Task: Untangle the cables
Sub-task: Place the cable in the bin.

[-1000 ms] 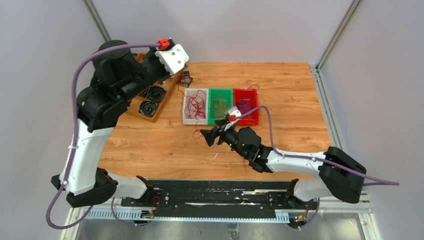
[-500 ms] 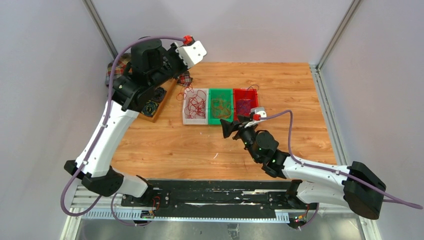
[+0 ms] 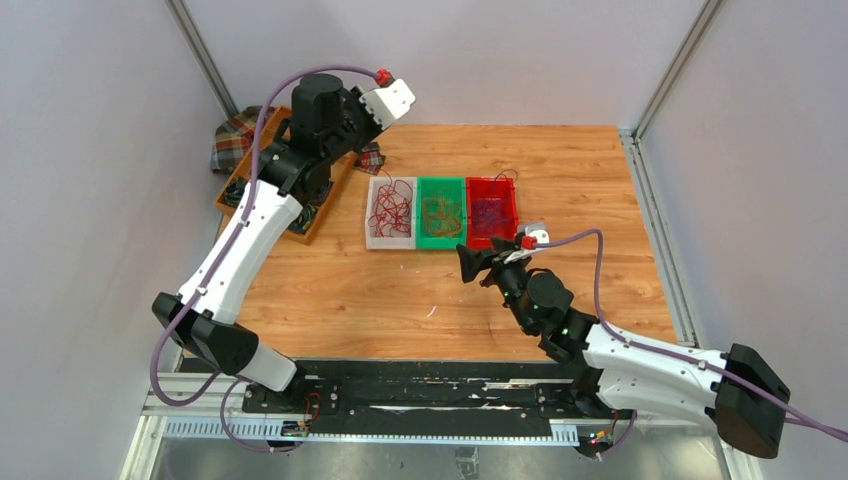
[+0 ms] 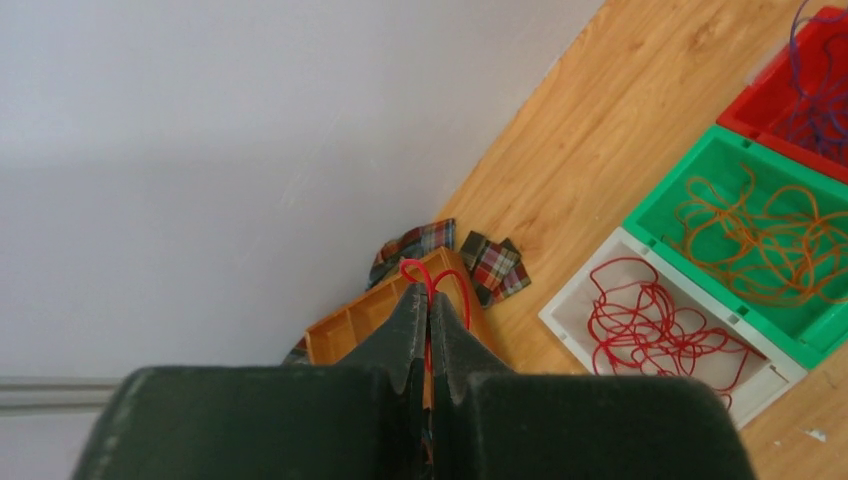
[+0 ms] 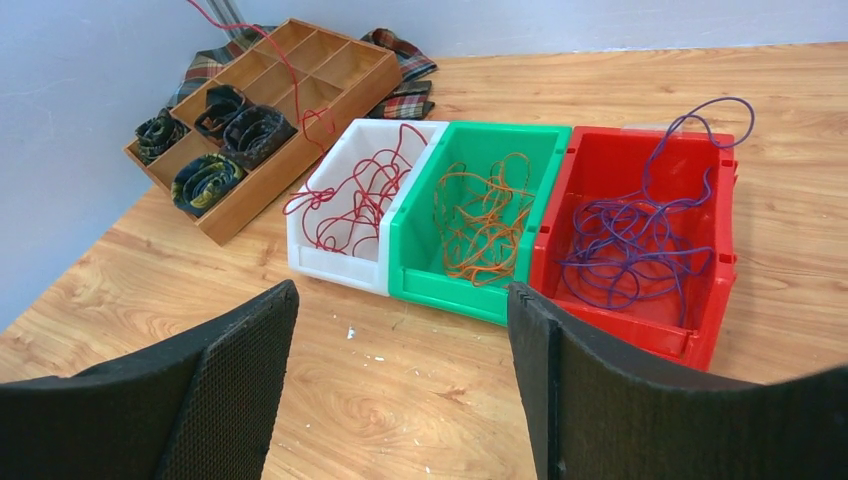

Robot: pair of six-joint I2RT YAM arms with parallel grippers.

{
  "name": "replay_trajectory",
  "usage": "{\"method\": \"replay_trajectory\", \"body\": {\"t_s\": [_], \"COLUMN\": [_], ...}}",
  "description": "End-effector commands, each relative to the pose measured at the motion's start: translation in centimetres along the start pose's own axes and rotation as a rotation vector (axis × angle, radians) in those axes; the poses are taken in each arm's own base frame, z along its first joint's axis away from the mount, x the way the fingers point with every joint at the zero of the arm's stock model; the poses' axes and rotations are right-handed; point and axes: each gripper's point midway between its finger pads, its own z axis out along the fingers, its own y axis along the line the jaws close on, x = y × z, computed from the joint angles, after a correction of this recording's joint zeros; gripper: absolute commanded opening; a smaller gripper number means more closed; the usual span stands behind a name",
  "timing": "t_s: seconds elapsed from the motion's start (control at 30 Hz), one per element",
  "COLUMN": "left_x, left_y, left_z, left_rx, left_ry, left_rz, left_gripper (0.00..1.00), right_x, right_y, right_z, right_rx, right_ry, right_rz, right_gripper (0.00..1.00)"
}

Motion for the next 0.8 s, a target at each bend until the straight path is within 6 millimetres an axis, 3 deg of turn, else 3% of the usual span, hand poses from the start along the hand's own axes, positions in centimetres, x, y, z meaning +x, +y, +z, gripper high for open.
{"method": "replay_trajectory", "body": {"t_s": [0.0, 0.17, 0.37, 0.57, 0.77], "left_x": [0.2, 1.2, 4.0, 8.5, 14.0], "left_y": [0.4, -0.4, -3.9, -8.3, -11.3], "left_z": [1.4, 2.9, 4.7, 6.1, 7.0], "left_rx": [-0.047, -0.028, 0.060, 0.150, 0.176], "left_ry": [-0.031, -0.015, 0.038, 0.132, 0.237], "left_rz": [0.018, -0.039, -0.137, -0.196, -0.166], "left_gripper": [0.00, 0.01, 0.00, 0.00, 0.00], "right_x": [0.3, 0.4, 0.2, 0.1, 0.3], "right_y": [-1.6, -2.2, -2.6, -3.6, -4.5], "right_z": [-0.7, -1.2, -1.5, -2.1, -2.6], "right_rx": [0.045, 0.059, 0.069, 0.102, 0.123], "right_ry": [0.006, 0.010, 0.011, 0.008, 0.016], "right_rz": [-0.037, -0.046, -0.061, -0.070, -0.072], "right_gripper": [0.76, 0.75, 0.75, 0.75, 0.75]}}
